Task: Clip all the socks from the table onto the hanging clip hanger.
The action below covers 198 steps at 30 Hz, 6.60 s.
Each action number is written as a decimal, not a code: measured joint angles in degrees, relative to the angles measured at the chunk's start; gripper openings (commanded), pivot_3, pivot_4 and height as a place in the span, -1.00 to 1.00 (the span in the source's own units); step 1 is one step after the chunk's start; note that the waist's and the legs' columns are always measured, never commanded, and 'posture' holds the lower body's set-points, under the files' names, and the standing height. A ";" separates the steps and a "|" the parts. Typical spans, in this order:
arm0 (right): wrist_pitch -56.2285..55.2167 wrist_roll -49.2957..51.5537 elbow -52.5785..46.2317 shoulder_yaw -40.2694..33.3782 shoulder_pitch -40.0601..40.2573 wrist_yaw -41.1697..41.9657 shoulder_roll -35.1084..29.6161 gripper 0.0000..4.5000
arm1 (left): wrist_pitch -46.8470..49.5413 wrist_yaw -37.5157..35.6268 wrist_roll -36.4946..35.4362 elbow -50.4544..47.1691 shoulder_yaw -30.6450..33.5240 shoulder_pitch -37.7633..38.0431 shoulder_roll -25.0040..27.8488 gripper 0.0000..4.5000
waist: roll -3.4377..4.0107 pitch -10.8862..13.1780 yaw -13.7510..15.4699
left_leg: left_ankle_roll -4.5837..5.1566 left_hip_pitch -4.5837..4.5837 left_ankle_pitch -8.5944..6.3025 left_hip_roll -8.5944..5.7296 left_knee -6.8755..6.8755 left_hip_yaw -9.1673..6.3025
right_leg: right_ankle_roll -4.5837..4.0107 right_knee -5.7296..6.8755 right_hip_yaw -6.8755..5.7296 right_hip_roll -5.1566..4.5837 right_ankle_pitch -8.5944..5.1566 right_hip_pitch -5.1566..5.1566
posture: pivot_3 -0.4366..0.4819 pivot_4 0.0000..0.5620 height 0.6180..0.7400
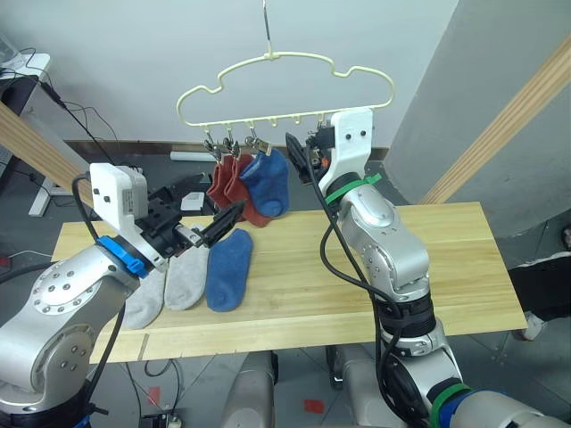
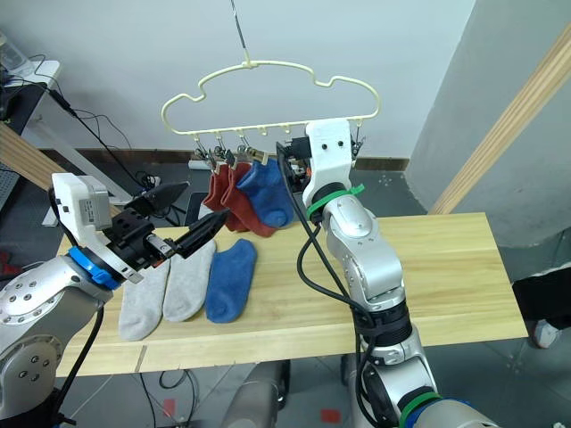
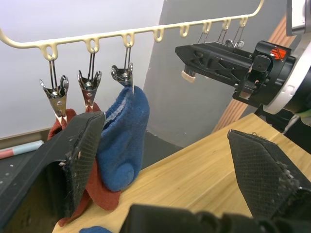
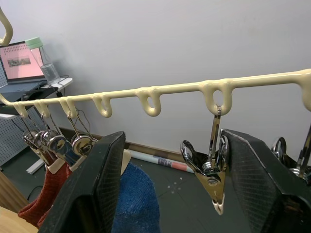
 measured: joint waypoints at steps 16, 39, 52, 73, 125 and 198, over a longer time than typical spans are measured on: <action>0.00 -0.07 0.00 0.00 0.00 0.00 -0.01 -0.63 | 0.01 0.60 -0.09 0.00 -0.66 -0.22 -0.06 1.00 | 0.00 0.00 -0.01 | 0.00 0.00 0.00 0.00 0.00 0.00 | 0.00 0.00 0.00 0.00 0.00 0.00 | 0.12 0.19 1.00; 15.77 31.83 -0.70 -17.51 -2.01 10.19 -1.90 -0.63 | 0.01 1.09 -0.16 0.00 -1.68 -0.16 -0.16 1.00 | 0.00 0.00 -0.13 | 0.22 0.00 -0.11 0.01 0.00 0.00 | -0.02 0.02 -0.01 0.00 0.01 0.00 | 0.11 0.18 1.00; 24.25 46.37 7.28 -22.77 -5.61 11.39 -6.60 -0.69 | 0.37 -1.36 -1.18 -1.27 -1.78 3.18 1.24 1.00 | 0.00 0.00 -0.04 | 0.23 -0.01 -0.11 0.00 0.01 0.03 | -0.02 0.00 0.00 0.00 0.01 0.00 | 0.13 0.17 1.00; 24.70 48.34 10.28 -21.88 -6.77 12.45 -9.10 -0.99 | -2.25 -2.34 4.74 -1.77 -1.65 14.08 1.11 1.00 | 0.01 0.00 -0.15 | 0.26 -0.01 -0.11 0.01 -0.04 0.13 | -0.02 0.00 0.10 0.00 0.01 -0.07 | 0.13 0.22 1.00; 25.65 49.45 10.64 -21.05 -7.90 11.18 -11.79 -1.00 | -16.42 -3.10 41.79 40.29 -24.55 -0.74 -13.57 -0.99 | 0.15 0.09 -0.20 | 0.33 -0.01 -0.10 0.00 -0.05 0.07 | -0.07 0.05 0.06 -0.04 0.05 -0.05 | 0.05 0.26 1.00; 37.81 59.23 15.87 -24.38 -11.36 15.46 -18.54 -0.45 | -27.07 -25.92 24.76 23.05 -18.61 -8.85 -6.85 -1.00 | 0.17 0.10 -0.34 | 0.38 -0.09 -0.10 0.00 -0.07 0.11 | -0.07 -0.05 0.06 -0.02 0.04 -0.07 | 0.03 0.31 1.00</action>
